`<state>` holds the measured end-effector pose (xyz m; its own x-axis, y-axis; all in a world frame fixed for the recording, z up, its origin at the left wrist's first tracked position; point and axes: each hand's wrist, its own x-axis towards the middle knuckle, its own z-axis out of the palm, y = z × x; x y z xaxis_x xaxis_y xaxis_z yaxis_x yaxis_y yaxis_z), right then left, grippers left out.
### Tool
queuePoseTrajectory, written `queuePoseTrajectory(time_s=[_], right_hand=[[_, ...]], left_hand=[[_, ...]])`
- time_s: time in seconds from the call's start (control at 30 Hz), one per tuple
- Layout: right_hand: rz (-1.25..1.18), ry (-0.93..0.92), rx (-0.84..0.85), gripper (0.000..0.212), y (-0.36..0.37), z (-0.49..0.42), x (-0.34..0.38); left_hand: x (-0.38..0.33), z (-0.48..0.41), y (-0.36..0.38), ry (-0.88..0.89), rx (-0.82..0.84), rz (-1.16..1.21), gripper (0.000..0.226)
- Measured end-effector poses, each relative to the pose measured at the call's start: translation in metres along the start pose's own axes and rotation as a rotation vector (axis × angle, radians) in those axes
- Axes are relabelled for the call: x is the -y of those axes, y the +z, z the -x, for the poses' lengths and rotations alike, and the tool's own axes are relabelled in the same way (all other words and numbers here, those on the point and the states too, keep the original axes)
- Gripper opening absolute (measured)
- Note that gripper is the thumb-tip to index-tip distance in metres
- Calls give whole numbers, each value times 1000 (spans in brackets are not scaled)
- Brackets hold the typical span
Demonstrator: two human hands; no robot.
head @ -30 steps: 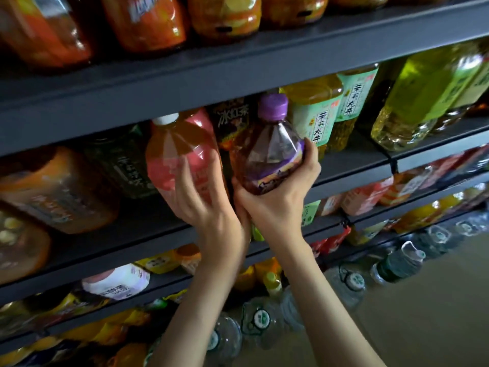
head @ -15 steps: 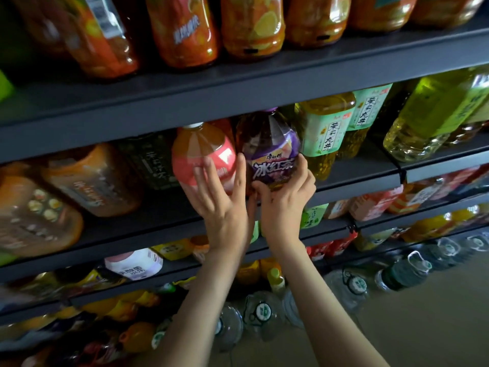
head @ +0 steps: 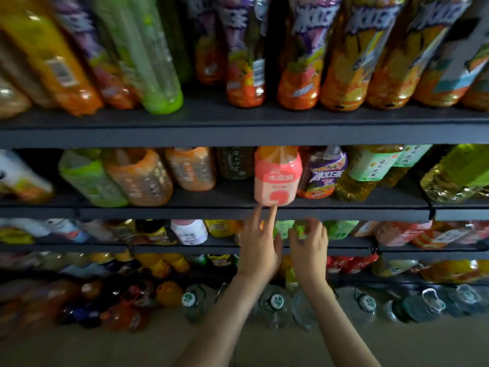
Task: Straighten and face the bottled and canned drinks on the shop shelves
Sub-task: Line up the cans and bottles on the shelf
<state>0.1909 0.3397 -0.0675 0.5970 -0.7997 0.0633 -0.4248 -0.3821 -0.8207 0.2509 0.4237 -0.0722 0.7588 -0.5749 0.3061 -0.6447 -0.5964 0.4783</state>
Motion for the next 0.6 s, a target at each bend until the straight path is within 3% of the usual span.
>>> queuePoseTrajectory(time_s=[0.1, 0.27, 0.4, 0.6], right_hand=[[-57, 13, 166, 30, 18, 38, 22], [-101, -40, 407, 19, 66, 88, 71], [-96, -109, 505, 11, 108, 117, 122], [-95, -218, 621, 10, 193, 168, 212]], left_hand=[[20, 33, -31, -259, 130, 178, 48], [65, 69, -91, -603, 95, 331, 28], [107, 83, -150, -733, 50, 373, 25], [202, 106, -249, -777, -79, 392, 24]])
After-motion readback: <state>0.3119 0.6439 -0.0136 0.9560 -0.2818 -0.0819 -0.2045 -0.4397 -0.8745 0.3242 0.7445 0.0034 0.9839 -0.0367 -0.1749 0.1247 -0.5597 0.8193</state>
